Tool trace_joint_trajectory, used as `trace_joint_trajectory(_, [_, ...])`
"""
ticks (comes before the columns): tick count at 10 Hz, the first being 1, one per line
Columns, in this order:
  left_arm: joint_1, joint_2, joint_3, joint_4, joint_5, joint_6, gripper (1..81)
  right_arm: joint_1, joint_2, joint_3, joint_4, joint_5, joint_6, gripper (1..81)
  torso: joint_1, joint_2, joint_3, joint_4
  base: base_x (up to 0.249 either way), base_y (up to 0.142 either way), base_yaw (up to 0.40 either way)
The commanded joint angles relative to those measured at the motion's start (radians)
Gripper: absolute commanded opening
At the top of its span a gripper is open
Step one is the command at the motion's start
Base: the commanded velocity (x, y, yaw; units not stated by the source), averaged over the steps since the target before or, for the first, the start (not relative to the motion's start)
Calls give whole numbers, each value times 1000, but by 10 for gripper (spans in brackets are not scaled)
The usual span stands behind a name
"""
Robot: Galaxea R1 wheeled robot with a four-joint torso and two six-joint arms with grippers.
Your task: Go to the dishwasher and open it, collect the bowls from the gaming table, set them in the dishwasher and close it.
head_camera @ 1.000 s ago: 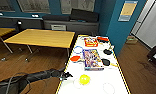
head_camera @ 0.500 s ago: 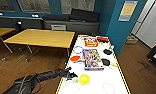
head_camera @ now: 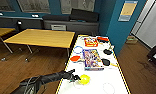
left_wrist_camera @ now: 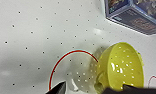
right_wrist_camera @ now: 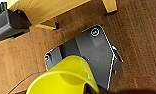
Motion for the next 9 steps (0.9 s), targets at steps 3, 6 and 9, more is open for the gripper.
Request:
trace_joint_trajectory(3, [-120,72,-42,22,49,0,811,45,-53,14,-16,-61,0,10,0,0,0,0,0,0,0])
trace_joint_trajectory(6, [-97,92,-88,29,52,0,811,54,-50,13,-13,-69,0,10,0,0,0,0,0,0,0])
trace_joint_trajectory(9, [-76,104,-71,112,131,11,10,67,-47,2,-8,-78,0,10,0,0,0,0,0,0,0])
